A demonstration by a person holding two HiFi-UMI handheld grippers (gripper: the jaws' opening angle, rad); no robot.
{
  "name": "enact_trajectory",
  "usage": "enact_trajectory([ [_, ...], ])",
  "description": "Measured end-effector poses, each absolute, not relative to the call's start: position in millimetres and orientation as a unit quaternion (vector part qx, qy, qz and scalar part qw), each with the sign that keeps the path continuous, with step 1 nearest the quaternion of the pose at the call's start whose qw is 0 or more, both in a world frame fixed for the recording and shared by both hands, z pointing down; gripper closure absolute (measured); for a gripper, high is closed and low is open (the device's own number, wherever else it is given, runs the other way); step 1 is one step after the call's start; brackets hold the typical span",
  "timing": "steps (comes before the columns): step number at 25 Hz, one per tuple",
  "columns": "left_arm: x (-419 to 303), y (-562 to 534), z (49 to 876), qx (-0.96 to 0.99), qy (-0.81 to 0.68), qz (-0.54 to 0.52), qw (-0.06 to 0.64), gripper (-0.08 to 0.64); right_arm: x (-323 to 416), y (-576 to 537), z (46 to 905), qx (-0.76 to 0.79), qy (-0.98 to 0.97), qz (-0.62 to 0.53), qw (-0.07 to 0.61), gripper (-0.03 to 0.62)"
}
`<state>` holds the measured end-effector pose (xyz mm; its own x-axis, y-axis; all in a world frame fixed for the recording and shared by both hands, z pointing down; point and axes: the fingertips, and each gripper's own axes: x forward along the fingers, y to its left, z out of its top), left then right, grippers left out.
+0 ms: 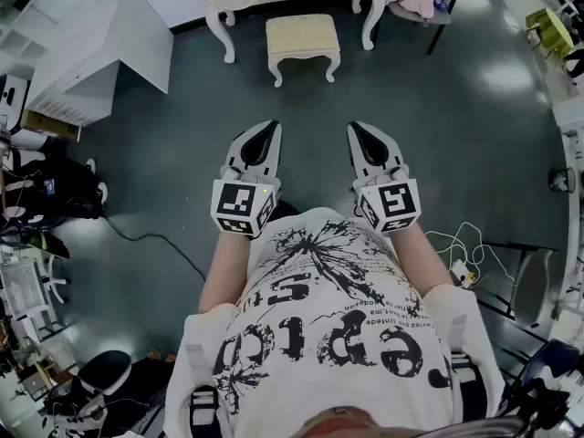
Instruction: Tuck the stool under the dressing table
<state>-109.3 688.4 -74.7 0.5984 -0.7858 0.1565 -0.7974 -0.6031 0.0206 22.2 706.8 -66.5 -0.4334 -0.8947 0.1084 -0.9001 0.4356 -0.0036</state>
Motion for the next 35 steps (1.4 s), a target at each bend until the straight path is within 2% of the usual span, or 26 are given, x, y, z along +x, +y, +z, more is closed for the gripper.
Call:
enact_trajectory([
  [12,-103,685,-66,0.894,-0.44,0.065,0.05,0.543,28,705,-57,0.533,-0.844,0.038,0.05,0.577],
  [22,-100,670,-39,0.886,-0.449,0.081,0.081,0.543,52,685,-38,0.563,-0.822,0.074,0.042,0.577],
  [28,-103,612,-13,0.888,-0.442,0.087,0.094,0.543,54,626,-8,0.57,-0.814,0.091,0.061,0.577],
  [35,-117,492,-3,0.886,-0.439,0.081,0.125,0.543,45,514,-5,0.579,-0.804,0.099,0.086,0.577],
])
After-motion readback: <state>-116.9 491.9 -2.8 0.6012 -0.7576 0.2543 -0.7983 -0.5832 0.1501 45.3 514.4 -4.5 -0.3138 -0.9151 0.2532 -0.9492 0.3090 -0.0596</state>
